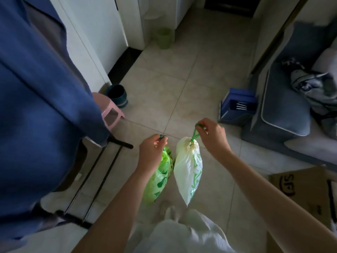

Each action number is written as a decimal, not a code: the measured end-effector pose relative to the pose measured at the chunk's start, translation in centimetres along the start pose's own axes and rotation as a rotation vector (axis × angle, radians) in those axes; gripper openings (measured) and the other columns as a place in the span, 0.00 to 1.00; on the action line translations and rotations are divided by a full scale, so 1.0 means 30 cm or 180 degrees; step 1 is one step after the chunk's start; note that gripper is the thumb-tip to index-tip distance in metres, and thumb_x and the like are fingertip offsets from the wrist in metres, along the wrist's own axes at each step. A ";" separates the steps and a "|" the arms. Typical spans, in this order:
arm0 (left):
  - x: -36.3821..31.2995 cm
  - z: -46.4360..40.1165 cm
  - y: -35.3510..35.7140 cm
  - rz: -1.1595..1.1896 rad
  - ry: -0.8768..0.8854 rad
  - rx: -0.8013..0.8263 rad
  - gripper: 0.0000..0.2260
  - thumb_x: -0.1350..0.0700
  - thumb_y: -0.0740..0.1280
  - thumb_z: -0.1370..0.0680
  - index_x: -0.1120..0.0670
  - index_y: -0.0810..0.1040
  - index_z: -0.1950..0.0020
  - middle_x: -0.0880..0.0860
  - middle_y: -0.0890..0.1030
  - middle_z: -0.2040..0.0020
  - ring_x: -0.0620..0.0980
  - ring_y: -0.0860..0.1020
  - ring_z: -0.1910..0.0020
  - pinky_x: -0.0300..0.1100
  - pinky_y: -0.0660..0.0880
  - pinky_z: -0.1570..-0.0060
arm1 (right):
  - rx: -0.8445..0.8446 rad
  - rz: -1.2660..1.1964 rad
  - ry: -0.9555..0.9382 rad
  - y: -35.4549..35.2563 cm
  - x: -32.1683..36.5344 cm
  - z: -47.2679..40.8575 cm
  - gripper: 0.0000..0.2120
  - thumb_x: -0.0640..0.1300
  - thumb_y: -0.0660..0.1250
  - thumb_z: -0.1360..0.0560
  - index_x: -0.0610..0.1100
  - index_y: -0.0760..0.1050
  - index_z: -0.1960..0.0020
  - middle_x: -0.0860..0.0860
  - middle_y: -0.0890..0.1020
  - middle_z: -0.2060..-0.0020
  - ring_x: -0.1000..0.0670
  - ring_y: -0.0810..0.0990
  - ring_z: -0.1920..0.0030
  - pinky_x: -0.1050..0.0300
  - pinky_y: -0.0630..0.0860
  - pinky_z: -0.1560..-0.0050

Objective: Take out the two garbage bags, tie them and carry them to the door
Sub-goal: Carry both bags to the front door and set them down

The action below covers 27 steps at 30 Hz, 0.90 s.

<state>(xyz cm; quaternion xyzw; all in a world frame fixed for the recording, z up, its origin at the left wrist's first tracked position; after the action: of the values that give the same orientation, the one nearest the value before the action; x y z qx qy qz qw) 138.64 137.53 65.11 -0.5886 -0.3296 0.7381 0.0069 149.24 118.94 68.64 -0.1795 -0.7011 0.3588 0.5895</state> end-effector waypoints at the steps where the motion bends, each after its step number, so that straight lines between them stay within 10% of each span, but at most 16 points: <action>1: -0.025 -0.074 0.013 -0.0014 0.0035 0.0046 0.08 0.56 0.67 0.23 0.55 0.82 0.60 0.47 0.83 0.65 0.42 0.80 0.64 0.31 0.72 0.62 | -0.0027 0.0009 0.0027 -0.005 -0.005 -0.073 0.03 0.38 0.67 0.26 0.40 0.79 0.55 0.47 0.82 0.60 0.52 0.73 0.62 0.69 0.61 0.63; 9: -0.186 -0.652 0.188 -0.0136 0.0242 0.0166 0.07 0.55 0.67 0.23 0.56 0.83 0.56 0.46 0.82 0.65 0.37 0.78 0.64 0.31 0.72 0.62 | -0.0134 -0.0032 0.0161 -0.035 -0.108 -0.637 0.03 0.40 0.66 0.25 0.42 0.79 0.54 0.48 0.83 0.59 0.50 0.78 0.60 0.59 0.72 0.57; 21: -0.453 -1.530 0.400 -0.0309 0.0215 0.0108 0.10 0.55 0.66 0.23 0.59 0.82 0.59 0.58 0.82 0.65 0.56 0.80 0.63 0.50 0.75 0.60 | -0.0065 0.0107 0.0039 -0.170 -0.247 -1.551 0.04 0.40 0.65 0.25 0.42 0.78 0.55 0.53 0.78 0.64 0.53 0.73 0.65 0.80 0.64 0.62; 27: -0.558 -1.971 0.550 -0.0210 0.0266 0.0231 0.09 0.55 0.67 0.24 0.57 0.81 0.62 0.55 0.81 0.69 0.52 0.79 0.66 0.43 0.72 0.66 | -0.0175 0.0099 0.0117 -0.205 -0.336 -1.985 0.02 0.40 0.66 0.25 0.43 0.77 0.56 0.52 0.78 0.63 0.53 0.76 0.63 0.80 0.67 0.62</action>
<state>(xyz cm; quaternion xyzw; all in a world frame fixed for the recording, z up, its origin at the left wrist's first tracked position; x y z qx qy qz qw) 201.67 146.24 66.12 -0.6071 -0.3213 0.7237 0.0662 209.60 125.32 68.84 -0.2131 -0.6969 0.3451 0.5915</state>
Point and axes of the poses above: each hand's wrist, its own z-axis away from the middle knuckle, its own y-axis out of the palm, x = y × z, the point moved 5 cm from there along -z, towards the middle knuckle
